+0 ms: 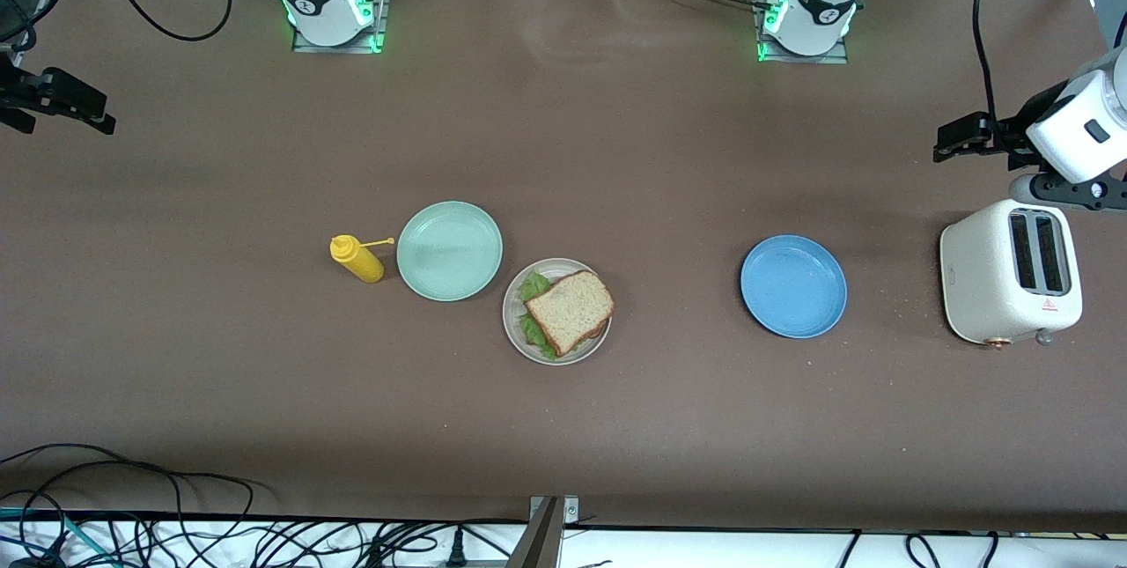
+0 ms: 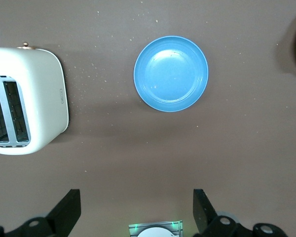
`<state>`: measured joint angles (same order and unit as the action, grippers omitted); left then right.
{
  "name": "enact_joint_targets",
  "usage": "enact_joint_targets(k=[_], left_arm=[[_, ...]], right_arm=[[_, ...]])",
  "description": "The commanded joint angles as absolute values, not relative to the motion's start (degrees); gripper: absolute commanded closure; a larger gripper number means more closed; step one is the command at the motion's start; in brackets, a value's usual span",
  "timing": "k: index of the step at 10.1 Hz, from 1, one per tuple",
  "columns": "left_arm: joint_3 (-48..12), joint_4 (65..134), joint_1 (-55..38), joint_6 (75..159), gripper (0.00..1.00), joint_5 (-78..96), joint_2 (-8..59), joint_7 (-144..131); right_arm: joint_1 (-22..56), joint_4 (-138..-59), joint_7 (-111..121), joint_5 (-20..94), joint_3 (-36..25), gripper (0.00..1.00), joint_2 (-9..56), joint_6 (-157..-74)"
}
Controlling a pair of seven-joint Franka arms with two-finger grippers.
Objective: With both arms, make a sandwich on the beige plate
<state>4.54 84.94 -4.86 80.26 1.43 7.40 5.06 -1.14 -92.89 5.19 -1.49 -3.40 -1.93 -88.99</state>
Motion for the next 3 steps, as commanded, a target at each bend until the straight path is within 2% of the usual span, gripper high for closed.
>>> enact_joint_targets(k=[1, 3], left_arm=[[4.75, 83.14, -4.57, 79.89, 0.0, 2.99, 8.44, 6.42], [4.83, 83.14, -4.66, 79.89, 0.0, 2.99, 8.35, 6.42]], right_arm=[[-0.88, -93.78, 4.48, -2.2, -3.34, 0.0, -2.72, -89.74], [-0.88, -93.78, 4.48, -2.2, -3.25, 0.0, -2.64, -89.74]])
